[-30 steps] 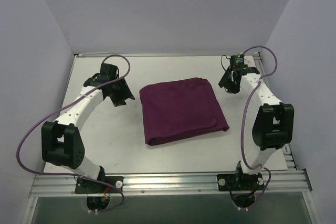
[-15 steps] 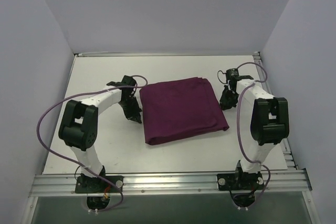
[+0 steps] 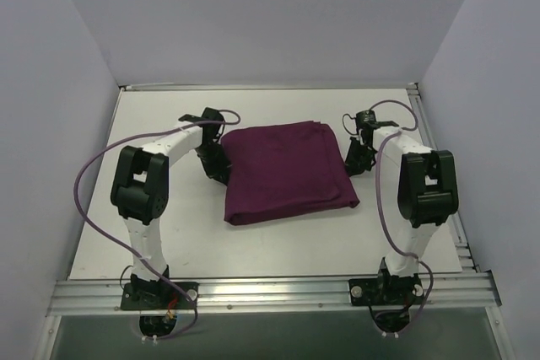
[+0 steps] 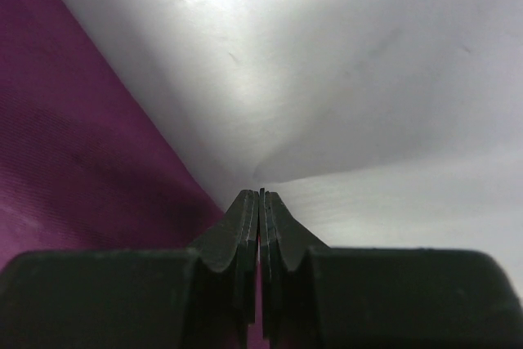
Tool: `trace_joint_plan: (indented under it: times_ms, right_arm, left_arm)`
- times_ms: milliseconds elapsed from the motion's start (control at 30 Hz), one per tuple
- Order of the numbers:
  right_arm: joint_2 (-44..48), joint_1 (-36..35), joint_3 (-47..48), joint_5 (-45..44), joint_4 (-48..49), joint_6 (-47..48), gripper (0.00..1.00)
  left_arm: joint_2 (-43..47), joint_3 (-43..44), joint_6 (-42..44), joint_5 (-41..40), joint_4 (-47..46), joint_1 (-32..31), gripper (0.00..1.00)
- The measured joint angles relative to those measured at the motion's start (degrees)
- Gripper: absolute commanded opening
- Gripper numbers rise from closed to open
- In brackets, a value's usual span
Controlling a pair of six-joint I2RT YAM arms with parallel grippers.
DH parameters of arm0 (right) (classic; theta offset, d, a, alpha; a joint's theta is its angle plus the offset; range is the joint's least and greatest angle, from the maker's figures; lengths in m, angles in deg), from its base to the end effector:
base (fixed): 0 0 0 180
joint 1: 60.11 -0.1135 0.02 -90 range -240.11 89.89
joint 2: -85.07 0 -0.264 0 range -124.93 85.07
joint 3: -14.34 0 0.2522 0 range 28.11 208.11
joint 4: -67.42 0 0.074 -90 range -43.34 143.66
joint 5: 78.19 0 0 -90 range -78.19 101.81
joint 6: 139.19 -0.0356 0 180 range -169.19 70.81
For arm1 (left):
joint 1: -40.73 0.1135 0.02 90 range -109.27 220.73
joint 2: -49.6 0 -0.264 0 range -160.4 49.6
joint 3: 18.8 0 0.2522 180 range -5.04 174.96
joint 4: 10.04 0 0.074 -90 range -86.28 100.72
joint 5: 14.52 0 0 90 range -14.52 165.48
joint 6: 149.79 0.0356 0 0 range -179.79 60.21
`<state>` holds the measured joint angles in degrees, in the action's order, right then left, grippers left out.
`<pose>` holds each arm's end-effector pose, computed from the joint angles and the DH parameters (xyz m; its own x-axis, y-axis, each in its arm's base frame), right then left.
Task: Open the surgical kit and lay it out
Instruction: Move the surgical kit at the center of the board.
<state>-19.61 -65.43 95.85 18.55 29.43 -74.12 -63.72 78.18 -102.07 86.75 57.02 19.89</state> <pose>0.3695 0.0386 0.1739 -0.8535 0.3409 -0.3941 0.2330 0.9262 0.2966 0.3518 -0.1413 0.1768 -0.9357 -0.3498 0.0456 -0.3509 0.9100 -0.2210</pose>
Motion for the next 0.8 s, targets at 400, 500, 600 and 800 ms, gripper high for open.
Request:
trace_joint_plan:
  times_ms: [400,500,600,800]
  right_arm:
    - [-10.8,-1.9,13.0,3.7,-0.9,-0.2,0.0]
    - [-13.8,-1.9,17.4,3.8,-1.6,-0.1,0.0]
    - [-16.9,-2.0,21.9,4.0,-2.4,0.0,0.0]
    - [-21.6,-2.3,29.0,4.2,-3.4,0.9,0.05]
  left_arm:
    - [-12.3,20.2,3.0,-2.4,6.2,6.0,0.05]
    - [-15.0,24.6,3.5,-2.6,6.9,6.7,0.05]
    - [-16.3,26.9,3.6,-2.5,7.0,7.4,0.06]
    - [-17.0,28.1,4.7,-3.5,8.8,9.2,0.57]
